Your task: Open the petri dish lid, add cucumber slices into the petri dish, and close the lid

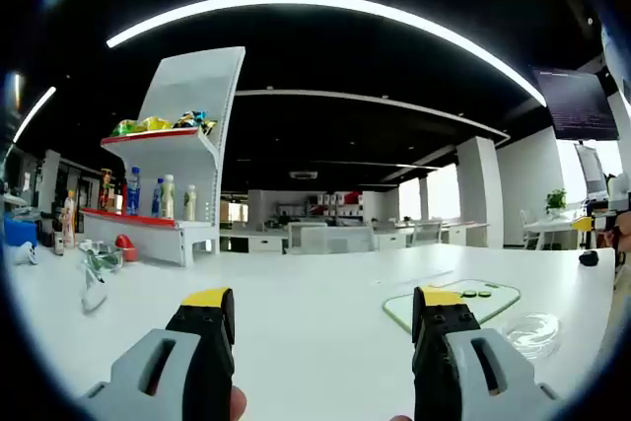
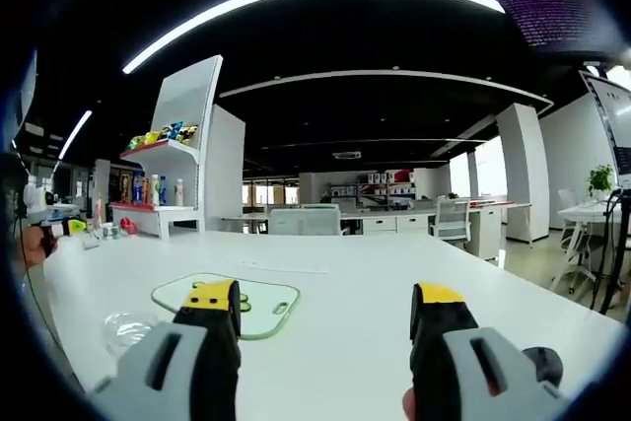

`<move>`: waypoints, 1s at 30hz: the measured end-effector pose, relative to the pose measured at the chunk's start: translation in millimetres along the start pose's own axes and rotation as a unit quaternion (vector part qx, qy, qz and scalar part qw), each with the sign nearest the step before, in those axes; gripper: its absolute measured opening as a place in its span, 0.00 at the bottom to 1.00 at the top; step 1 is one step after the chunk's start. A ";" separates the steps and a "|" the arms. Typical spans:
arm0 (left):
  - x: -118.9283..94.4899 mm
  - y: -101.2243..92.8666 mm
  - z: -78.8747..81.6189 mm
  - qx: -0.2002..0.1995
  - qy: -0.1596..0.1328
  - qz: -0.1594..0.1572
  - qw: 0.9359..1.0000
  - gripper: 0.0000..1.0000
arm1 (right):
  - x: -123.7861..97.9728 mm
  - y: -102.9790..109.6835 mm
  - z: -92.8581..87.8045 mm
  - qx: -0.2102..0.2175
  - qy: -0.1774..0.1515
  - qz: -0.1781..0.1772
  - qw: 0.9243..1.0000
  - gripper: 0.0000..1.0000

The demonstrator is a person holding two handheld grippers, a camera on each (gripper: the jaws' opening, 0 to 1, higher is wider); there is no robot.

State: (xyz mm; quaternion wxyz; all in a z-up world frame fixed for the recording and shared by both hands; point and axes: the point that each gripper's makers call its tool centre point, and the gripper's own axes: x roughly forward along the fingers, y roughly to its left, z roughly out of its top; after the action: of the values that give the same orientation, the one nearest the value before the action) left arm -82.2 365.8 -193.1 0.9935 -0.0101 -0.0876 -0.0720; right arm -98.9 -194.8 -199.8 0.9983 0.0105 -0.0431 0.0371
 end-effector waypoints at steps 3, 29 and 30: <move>-0.7 -0.1 1.8 0.000 -0.002 0.000 1.000 0.74 | -0.5 -0.4 0.5 0.000 -0.001 0.000 1.000 0.69; -3.5 -1.3 6.7 0.001 -0.008 -0.001 1.000 0.74 | -6.3 -2.6 5.0 0.001 -0.007 -0.003 1.000 0.70; -3.7 -1.1 6.6 0.001 -0.008 -0.001 1.000 0.74 | -6.3 -2.5 5.1 0.000 -0.007 -0.003 1.000 0.70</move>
State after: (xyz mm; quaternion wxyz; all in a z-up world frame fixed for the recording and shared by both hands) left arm -87.2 365.5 -187.2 0.9927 -0.0100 -0.0961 -0.0724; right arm -105.4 -197.8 -195.3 0.9981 0.0111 -0.0502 0.0337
